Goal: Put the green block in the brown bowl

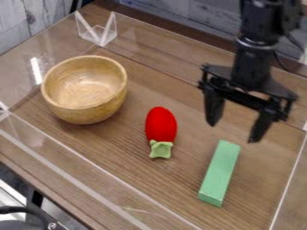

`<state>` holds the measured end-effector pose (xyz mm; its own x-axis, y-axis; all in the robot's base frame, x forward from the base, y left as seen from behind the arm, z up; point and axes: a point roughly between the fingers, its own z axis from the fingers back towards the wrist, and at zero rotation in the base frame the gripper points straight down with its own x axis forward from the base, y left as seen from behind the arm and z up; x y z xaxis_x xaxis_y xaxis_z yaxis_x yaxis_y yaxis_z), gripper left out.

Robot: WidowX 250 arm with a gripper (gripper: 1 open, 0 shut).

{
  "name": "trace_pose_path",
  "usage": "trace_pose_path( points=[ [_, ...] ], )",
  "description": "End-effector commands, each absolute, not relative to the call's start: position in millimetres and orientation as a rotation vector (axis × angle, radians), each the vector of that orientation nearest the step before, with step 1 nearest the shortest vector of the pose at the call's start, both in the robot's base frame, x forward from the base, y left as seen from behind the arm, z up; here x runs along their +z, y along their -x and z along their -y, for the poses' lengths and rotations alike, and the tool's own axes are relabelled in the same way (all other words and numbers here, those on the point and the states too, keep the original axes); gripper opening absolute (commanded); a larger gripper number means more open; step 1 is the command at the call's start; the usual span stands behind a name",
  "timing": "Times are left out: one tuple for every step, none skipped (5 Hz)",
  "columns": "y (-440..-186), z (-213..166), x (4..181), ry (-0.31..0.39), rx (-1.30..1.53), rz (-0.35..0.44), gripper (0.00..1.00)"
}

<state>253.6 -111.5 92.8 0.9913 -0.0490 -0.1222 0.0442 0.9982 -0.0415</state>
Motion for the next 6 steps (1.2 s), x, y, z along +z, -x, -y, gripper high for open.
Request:
trace_pose_path(
  points=[
    [-251, 129, 92.9, 0.054, -0.046, -0.088, 1.00],
    [-257, 110, 79.3, 0.047, -0.065, -0.092, 1.00],
    [-266, 89, 70.7, 0.033, -0.075, -0.079, 1.00],
    [-264, 75, 65.4, 0.030, -0.014, -0.058, 1.00],
    [-258, 79, 70.6, 0.037, 0.029, -0.015, 1.00],
    [-259, 93, 81.2, 0.031, -0.003, 0.012, 1.00]
  ],
)
